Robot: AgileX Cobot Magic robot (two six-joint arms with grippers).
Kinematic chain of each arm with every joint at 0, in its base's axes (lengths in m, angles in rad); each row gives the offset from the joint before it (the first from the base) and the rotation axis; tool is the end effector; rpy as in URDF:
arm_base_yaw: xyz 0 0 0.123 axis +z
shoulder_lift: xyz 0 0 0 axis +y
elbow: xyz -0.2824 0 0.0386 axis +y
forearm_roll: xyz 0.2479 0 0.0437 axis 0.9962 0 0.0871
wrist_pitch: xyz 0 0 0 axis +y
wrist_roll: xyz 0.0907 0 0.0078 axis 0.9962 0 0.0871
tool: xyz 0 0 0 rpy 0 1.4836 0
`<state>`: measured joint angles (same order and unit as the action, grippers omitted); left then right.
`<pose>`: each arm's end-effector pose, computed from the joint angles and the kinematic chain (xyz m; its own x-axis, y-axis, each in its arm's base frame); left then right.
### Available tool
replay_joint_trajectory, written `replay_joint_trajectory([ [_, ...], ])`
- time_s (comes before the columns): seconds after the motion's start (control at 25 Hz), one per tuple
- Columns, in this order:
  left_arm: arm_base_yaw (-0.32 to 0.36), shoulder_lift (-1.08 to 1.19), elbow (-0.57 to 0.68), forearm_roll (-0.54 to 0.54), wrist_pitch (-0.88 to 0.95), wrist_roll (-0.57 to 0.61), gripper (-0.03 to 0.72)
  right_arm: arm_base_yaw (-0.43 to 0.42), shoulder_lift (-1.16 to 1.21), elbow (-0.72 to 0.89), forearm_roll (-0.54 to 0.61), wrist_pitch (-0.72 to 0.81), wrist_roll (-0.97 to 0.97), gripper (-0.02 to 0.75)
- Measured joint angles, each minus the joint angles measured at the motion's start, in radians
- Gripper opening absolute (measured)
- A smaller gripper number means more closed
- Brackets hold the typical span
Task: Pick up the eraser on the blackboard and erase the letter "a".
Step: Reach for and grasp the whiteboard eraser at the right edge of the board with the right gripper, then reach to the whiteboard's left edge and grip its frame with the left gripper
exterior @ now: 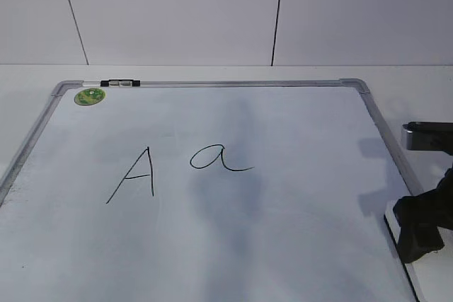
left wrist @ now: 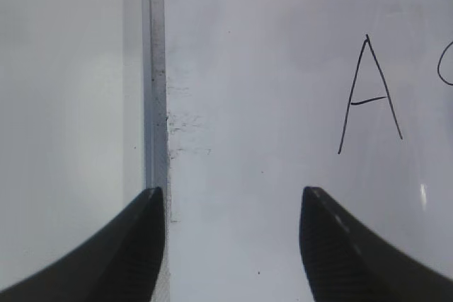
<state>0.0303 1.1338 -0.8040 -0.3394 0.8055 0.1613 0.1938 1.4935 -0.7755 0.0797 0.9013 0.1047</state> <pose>0.2109 -0.0155 0.2810 -0.8560 -0.1022 -0.5068 0.0294 0.9691 -0.2450 0.2301 0.0510 0.1866 -0.9988 -0.0398 -0.0302 -0.0418 0.9968 0.0678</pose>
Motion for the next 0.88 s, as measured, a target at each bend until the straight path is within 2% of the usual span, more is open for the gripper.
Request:
replay_joint_trajectory([
  [0.88,0.000,0.000,-0.002,0.000,0.002,0.000,0.455,0.000,0.059,0.000,0.000,-0.056,0.000,0.634],
])
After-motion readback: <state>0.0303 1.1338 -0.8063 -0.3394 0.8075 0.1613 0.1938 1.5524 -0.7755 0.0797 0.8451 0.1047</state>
